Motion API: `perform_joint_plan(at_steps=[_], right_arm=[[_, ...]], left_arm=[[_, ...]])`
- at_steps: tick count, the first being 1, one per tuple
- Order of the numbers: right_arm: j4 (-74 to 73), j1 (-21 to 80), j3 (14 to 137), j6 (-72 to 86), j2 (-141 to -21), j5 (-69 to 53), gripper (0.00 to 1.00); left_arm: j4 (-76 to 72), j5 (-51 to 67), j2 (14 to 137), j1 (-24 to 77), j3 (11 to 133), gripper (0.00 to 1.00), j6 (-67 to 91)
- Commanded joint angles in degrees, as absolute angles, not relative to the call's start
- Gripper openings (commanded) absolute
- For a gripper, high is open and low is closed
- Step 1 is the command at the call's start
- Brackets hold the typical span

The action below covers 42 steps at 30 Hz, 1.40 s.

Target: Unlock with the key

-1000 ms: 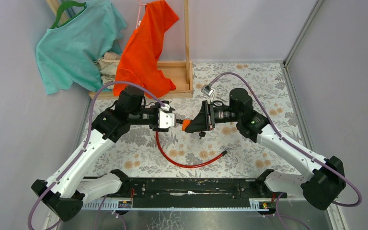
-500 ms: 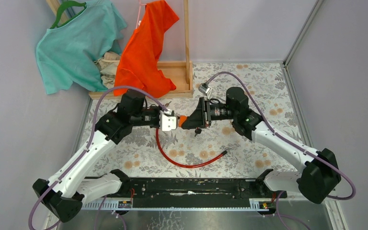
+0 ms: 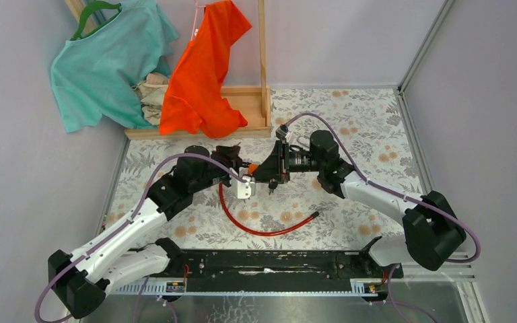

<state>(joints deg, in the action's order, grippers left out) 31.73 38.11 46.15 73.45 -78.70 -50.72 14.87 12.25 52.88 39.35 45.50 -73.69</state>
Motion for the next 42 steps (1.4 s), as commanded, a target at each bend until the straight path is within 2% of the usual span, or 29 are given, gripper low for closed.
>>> perform_joint_plan(at_steps=[1,4,5,8,15,19,24,37,38,39,41,42], right_arm=[[38.0,36.4,46.1,74.9,-78.7,-49.3,0.00],[34.8,33.8,46.1,71.6,-79.1,-48.8,0.00],[32.8,32.9,46.2,69.9,-79.4,-48.7,0.00],[30.3,30.4,45.6,66.2,-80.8,-48.4,0.00],[19.7,29.2,50.0,53.0,-88.6,-44.2,0.00],[14.2,29.3,52.8,44.8,-93.6,-40.3,0.00],[13.7,30.9,52.7,40.4,-99.9,-35.9,0.00],[17.3,33.9,50.1,42.0,-105.6,-33.6,0.00],[16.8,33.8,50.2,42.0,-105.5,-33.4,0.25],[15.7,33.8,50.5,41.6,-105.4,-32.7,0.41],[12.3,33.8,51.5,40.0,-104.6,-30.5,0.60],[10.4,33.9,52.0,39.1,-103.9,-28.8,0.73]], left_arm=[[9.7,8.8,54.0,39.6,46.8,0.60,-70.8],[22.6,13.6,56.3,37.8,53.2,0.97,-63.5],[27.5,18.1,57.3,35.6,55.6,1.00,-61.5],[37.7,23.8,60.2,31.4,60.2,1.00,-58.6],[48.5,25.1,66.6,23.5,66.4,1.00,-55.0],[50.6,26.0,70.1,21.1,70.6,1.00,-50.3],[48.7,27.6,69.0,20.4,69.5,1.00,-48.4],[47.4,25.9,68.3,19.9,67.9,1.00,-45.0],[47.4,25.9,68.2,19.8,68.0,1.00,-44.9],[47.3,25.8,68.2,19.8,68.1,1.00,-44.7],[47.2,25.2,68.4,19.8,68.4,1.00,-44.2],[47.2,24.7,68.5,19.8,68.6,1.00,-43.7]])
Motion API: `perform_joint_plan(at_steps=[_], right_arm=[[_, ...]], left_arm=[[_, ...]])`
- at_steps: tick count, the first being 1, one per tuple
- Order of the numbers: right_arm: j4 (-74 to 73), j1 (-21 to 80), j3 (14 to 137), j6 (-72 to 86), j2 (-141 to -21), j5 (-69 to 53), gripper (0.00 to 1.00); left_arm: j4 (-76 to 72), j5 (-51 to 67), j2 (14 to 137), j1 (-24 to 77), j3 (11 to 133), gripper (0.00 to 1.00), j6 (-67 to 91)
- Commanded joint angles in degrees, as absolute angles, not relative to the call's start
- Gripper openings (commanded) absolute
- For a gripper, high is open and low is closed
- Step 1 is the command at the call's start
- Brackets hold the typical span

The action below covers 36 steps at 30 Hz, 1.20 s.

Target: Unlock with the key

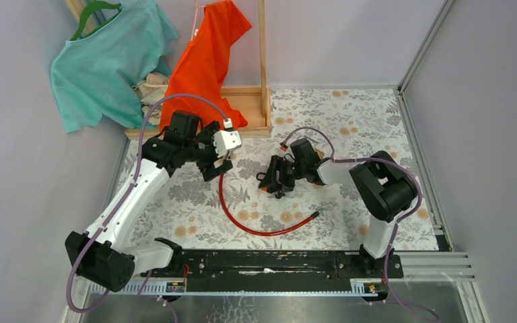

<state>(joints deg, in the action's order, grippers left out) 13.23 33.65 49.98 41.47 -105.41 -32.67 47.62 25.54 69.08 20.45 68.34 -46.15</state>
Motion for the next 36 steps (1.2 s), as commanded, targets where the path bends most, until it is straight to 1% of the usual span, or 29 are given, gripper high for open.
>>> perform_joint_plan(at_steps=[1,2,3,9,13,17,20,22,24,26,28,32,34,36], right_arm=[[8.5,33.8,52.4,37.9,-103.2,-27.0,0.84],[6.6,33.9,52.8,36.7,-102.4,-25.1,0.94],[4.4,33.8,53.4,35.4,-101.4,-23.2,1.00],[-4.8,33.8,55.8,29.3,-94.7,-9.7,0.99],[-7.4,33.8,56.5,26.6,-89.3,-3.4,0.99],[-7.5,33.7,56.1,24.6,-82.6,3.7,0.99],[-6.9,31.5,56.0,23.7,-78.6,8.0,0.99],[-6.8,29.8,55.7,23.4,-76.3,11.9,0.99],[-7.2,28.5,55.1,23.1,-74.6,19.5,0.99],[-5.2,27.5,53.1,22.1,-72.8,30.8,0.99],[2.9,26.6,46.4,18.6,-70.4,39.9,0.99],[17.9,23.5,35.6,13.1,-66.6,48.1,0.99],[20.7,21.0,33.0,12.8,-66.6,49.5,0.99],[20.3,17.3,31.6,14.5,-67.2,48.5,0.99]], left_arm=[[47.1,24.0,68.8,19.7,69.1,1.00,-43.2],[47.0,23.3,69.0,19.6,69.7,1.00,-42.5],[47.0,22.9,69.4,19.5,70.2,1.00,-41.9],[44.0,17.7,70.8,18.0,72.4,1.00,-34.2],[37.9,14.2,69.7,14.7,69.8,1.00,-27.6],[29.5,9.2,68.8,11.0,63.6,1.00,-22.5],[23.1,7.1,69.5,9.4,57.3,1.00,-20.3],[16.7,8.1,69.5,8.0,51.6,1.00,-18.7],[10.9,11.1,69.4,6.5,47.2,1.00,-17.4],[3.7,14.2,69.5,4.8,42.8,1.00,-15.4],[-3.7,15.0,70.2,3.9,38.6,1.00,-13.1],[-13.9,15.8,75.0,3.1,34.2,1.00,-9.5],[-19.4,15.7,77.5,2.3,32.5,1.00,-6.9],[-23.5,15.3,79.7,1.7,31.6,1.00,-4.9]])
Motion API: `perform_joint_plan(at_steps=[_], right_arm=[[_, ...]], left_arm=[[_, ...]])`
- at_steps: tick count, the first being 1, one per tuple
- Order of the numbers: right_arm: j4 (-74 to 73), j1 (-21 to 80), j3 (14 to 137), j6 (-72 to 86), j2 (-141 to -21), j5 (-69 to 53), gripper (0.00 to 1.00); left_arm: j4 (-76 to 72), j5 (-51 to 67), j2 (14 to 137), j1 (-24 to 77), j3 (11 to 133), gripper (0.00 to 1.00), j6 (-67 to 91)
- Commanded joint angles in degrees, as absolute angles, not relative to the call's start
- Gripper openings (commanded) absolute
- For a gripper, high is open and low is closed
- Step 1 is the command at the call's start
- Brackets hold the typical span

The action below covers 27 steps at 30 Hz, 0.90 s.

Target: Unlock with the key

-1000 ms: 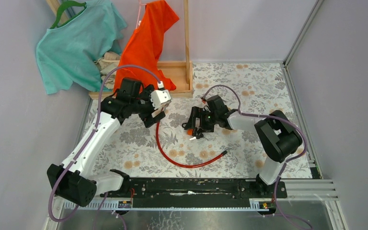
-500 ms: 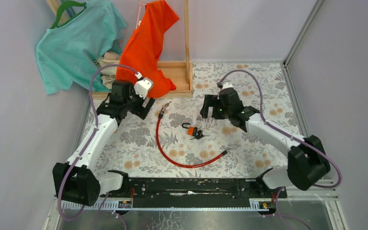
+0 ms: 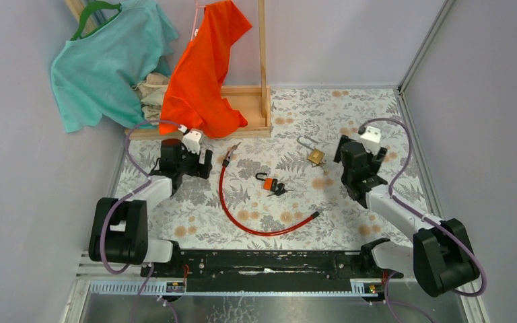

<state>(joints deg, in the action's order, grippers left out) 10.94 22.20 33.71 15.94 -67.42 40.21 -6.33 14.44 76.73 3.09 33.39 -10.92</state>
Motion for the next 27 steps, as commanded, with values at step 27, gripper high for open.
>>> perform_joint_plan(at_steps=[27], right_arm=[[69.9,4.1,11.8,0.8,-86.0,16.4,0.99]], left_arm=[[-69.3,10.7,86.9,-0.8,13.2,1.00,0.9]])
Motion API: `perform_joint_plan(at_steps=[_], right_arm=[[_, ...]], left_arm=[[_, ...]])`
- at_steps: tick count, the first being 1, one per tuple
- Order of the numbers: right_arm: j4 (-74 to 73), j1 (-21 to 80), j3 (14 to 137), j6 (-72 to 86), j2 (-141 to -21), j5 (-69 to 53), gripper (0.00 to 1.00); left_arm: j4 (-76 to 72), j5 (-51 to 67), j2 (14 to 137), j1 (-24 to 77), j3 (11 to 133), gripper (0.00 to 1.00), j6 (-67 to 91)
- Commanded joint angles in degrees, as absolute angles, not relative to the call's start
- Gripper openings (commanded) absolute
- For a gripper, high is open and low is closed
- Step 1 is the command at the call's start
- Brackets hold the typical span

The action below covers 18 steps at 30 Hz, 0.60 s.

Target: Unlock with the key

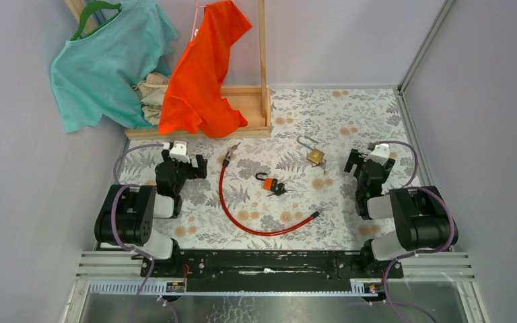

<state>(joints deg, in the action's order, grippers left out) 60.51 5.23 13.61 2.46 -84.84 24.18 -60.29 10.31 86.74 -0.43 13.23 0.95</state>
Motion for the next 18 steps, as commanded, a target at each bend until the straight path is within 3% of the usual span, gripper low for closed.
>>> perform_joint_plan(at_steps=[1,18], right_arm=[[69.3,4.1,12.1,0.9,-85.8,16.4,0.99],[73.2,4.0,11.2,0.7,-86.9,16.6,0.99]], left_arm=[[-69.2,10.8,86.9,-0.8,13.2,1.00,0.9],[-69.0,10.4,86.9,-0.8,13.3,1.00,0.9]])
